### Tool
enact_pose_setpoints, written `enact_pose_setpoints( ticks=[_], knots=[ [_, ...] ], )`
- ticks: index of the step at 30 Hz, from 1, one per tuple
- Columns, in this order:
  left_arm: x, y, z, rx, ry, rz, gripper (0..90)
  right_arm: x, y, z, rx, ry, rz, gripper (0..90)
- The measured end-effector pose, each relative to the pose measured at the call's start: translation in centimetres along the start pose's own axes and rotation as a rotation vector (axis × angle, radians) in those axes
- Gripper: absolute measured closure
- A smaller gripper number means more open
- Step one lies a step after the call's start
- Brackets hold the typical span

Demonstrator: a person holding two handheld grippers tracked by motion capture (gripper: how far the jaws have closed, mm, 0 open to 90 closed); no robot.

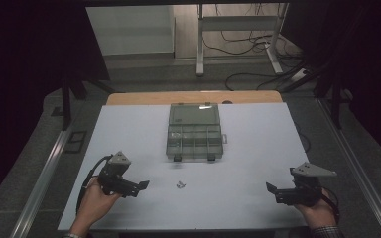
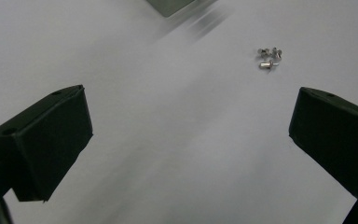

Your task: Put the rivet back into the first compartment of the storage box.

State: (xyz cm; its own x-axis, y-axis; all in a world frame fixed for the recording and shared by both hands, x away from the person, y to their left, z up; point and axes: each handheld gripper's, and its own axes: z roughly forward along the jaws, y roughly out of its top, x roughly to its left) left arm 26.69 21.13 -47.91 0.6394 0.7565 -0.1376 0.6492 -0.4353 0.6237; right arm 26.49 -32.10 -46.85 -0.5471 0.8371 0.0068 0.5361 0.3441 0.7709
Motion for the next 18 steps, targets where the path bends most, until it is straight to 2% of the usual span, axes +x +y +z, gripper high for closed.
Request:
enact_pose_setpoints(
  ticks=[4,9,18],
  knots=[
    [-0.3,0.9,0.7,0.016,-0.010,0.017,0.0,0.2,-0.1,-0.1,0.004,-0.003,-0.001,0.0],
    [-0.5,2.0,1.4,0.042,-0.013,0.047,0.0,0.6,-0.2,-0.2,0.000,-0.004,-0.031,0.0],
    [-1.3,4.3,3.4,0.090,-0.045,0.091,0.0,0.4,-0.5,0.3,0.030,-0.002,-0.029,0.0]
  ],
)
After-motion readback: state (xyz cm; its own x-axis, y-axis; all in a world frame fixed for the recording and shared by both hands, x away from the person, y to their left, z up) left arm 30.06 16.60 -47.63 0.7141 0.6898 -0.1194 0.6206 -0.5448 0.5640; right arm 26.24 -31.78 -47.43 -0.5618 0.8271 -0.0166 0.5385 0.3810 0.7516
